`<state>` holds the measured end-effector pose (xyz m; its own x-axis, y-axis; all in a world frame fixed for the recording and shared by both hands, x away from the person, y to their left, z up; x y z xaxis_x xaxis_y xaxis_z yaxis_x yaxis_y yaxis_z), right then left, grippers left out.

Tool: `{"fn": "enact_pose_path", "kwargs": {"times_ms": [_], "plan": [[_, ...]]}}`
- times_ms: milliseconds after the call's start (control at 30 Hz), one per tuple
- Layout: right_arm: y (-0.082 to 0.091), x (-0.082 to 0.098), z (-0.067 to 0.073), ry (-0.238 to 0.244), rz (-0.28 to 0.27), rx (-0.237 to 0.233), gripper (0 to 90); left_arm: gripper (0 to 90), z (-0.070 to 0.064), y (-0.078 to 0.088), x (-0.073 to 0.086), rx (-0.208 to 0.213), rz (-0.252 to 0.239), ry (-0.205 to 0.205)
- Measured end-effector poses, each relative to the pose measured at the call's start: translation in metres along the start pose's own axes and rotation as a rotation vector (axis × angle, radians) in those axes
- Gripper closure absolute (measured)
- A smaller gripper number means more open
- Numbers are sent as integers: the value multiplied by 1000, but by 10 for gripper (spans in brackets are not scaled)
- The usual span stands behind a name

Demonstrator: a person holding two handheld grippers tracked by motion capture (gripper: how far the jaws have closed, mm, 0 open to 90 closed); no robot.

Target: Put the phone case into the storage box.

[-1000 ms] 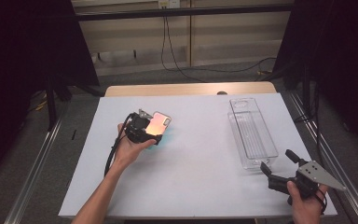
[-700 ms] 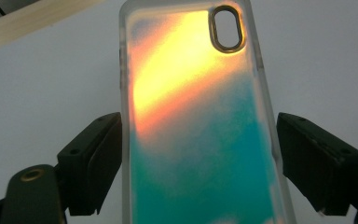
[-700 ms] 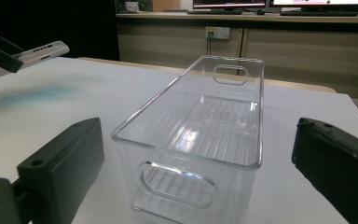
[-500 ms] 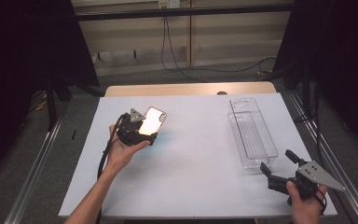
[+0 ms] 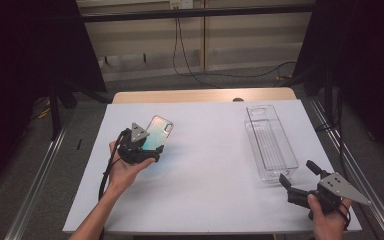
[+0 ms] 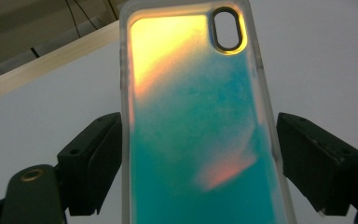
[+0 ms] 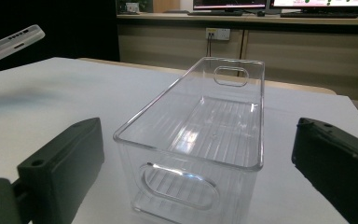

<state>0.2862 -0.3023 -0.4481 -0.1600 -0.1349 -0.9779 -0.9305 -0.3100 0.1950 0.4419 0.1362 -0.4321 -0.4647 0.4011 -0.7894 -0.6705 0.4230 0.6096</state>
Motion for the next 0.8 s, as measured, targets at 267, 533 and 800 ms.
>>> {"fn": "enact_pose_path", "kwargs": {"times_ms": [267,533,800], "plan": [[3,-2,-2,2,-15,7,21,170,-7,7,10,-9,-10,-13],[4,-6,-2,4,-25,8,16,170,-19,13,14,-9,-27,-34],[6,-11,4,26,-34,-5,9,170,-28,12,20,5,-19,-35]]}}
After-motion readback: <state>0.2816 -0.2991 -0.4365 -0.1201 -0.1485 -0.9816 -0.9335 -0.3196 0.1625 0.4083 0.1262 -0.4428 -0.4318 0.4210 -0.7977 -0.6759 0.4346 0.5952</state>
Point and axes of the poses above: each handheld gripper's, and its own axes: y roughly backward along the jaws, x roughly out of its underside, z roughly to its left, the point moved 6 cm from there along -y, roughly forward along the jaws, and after that the axes turned 6 degrees about y, right-handed, at the moved point
